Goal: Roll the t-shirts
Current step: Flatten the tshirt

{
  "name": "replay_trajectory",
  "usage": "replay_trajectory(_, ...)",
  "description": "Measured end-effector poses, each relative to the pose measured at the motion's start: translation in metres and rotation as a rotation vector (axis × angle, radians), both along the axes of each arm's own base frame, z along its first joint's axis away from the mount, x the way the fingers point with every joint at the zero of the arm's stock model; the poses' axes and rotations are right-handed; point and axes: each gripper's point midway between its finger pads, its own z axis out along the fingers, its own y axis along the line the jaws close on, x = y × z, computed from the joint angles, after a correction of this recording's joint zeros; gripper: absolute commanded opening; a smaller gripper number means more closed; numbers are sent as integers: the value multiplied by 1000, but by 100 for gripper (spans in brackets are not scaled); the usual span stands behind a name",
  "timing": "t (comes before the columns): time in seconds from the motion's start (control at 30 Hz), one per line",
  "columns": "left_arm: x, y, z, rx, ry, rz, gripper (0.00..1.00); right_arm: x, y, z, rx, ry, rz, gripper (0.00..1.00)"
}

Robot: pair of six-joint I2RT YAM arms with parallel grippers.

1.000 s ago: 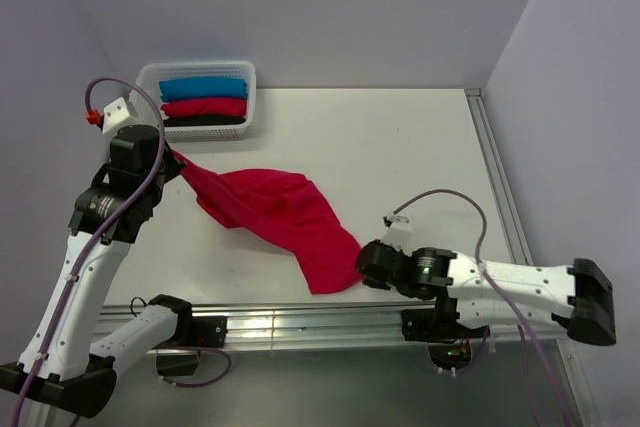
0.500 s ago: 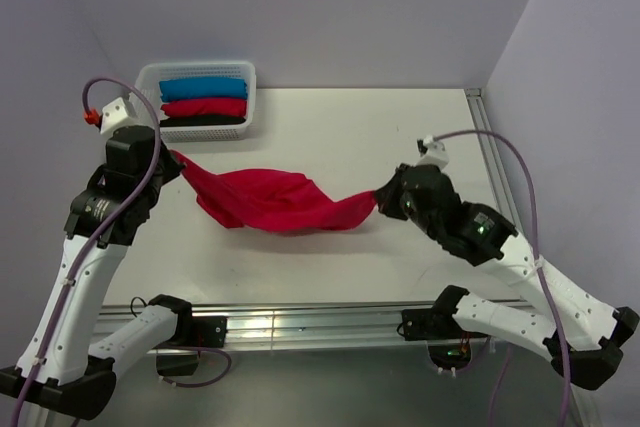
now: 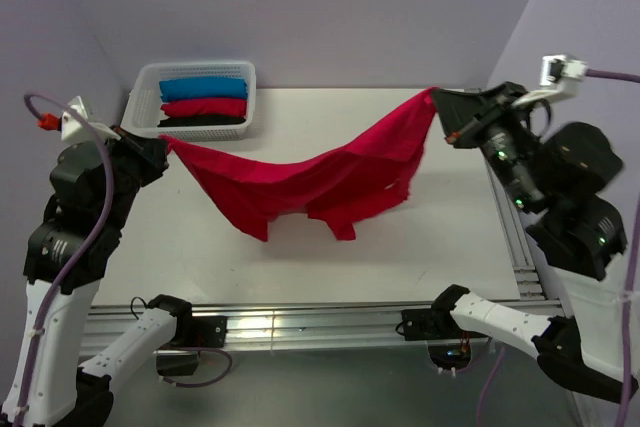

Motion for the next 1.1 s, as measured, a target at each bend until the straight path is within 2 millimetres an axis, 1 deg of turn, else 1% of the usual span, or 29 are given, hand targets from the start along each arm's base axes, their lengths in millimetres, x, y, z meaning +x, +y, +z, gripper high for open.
replay_trajectory(0.07,-10,-2,11,-16,-45,-28,0,-18,-15,20,23,-79,-2,0)
replay_trajectory(0.1,-17,-2,18,-24,-72,-40,0,-26,-21,27,29,-108,-3,0)
replay_trajectory(0.23,-44,0,41,-55,-168,-76,0,-63,-56,62,74,-232,-33,0)
replay_trajectory(0.3,-51,-1,50,-67,-202,-88,0,-76,-70,79,97,-278,-60,0)
replay_trajectory(0.37,-48,-3,51,-70,-206,-99,0,-78,-79,87,107,-290,-96,0)
replay_trajectory(0.43,-34,-10,42,-66,-175,-111,0,-70,-81,83,97,-272,-127,0)
replay_trajectory(0.47,-23,-14,32,-61,-147,-116,0,-64,-78,79,84,-255,-137,0)
replay_trajectory(0.53,-3,-22,9,-44,-72,-120,0,-45,-67,69,46,-210,-152,0)
replay_trajectory(0.63,26,-32,-25,-21,41,-124,0,-9,-45,52,-21,-142,-164,0)
replay_trajectory(0.7,36,-36,-38,-12,86,-132,0,8,-35,44,-53,-110,-166,0)
replay_trajectory(0.77,39,-38,-41,-11,96,-138,0,27,-25,40,-81,-83,-167,0)
replay_trajectory(0.8,39,-38,-40,-11,92,-139,0,35,-20,39,-93,-73,-162,0)
replay_trajectory(0.87,37,-38,-27,-13,62,-145,0,45,-15,42,-102,-70,-153,0)
replay_trajectory(0.93,33,-38,-4,-21,2,-153,0,45,-11,48,-101,-85,-128,0)
replay_trajectory(1.0,26,-35,16,-23,-54,-156,0,36,-11,57,-88,-115,-103,0)
replay_trajectory(1.1,4,-28,50,-37,-157,-156,0,9,-20,75,-55,-182,-72,0)
